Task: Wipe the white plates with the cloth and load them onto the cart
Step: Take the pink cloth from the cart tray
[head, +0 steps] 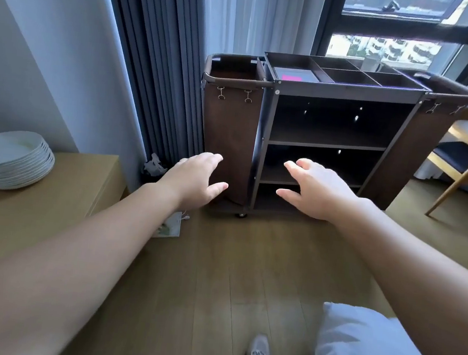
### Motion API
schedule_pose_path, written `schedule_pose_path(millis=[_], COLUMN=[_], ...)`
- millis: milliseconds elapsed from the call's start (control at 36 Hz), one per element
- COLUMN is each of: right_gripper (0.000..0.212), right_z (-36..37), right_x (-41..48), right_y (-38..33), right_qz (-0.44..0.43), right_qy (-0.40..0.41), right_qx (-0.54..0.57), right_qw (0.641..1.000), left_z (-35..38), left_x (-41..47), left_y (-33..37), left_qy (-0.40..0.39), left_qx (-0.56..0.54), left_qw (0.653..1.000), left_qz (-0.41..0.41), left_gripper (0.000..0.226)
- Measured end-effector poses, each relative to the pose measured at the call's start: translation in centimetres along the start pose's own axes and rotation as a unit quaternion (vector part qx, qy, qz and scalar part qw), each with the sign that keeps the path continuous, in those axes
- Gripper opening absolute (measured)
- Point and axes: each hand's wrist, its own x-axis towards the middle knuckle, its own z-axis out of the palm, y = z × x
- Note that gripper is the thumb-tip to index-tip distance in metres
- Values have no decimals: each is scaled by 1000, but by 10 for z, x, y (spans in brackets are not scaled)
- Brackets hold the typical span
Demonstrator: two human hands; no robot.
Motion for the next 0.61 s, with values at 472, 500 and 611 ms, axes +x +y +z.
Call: schedule_pose_path(millis=[472, 500, 611], right_gripper=[69, 69, 69], right_z=[8, 8, 10], right_x=[195, 203, 233], right_y=[146, 153, 175], right_qz=[0, 2, 5], right_qy=[17, 16, 7], right_qx=[1, 1, 2], right_qw=[1000, 1000, 1000], left_z=[5, 6, 8], left_x=[240, 250, 287], left_y=[11, 12, 12], left_qy=[23, 21, 21], left_qx=[-4, -4, 1], left_qw=[1000, 1000, 1000], left_qz=[2, 2, 6], left_gripper=[68, 68, 68])
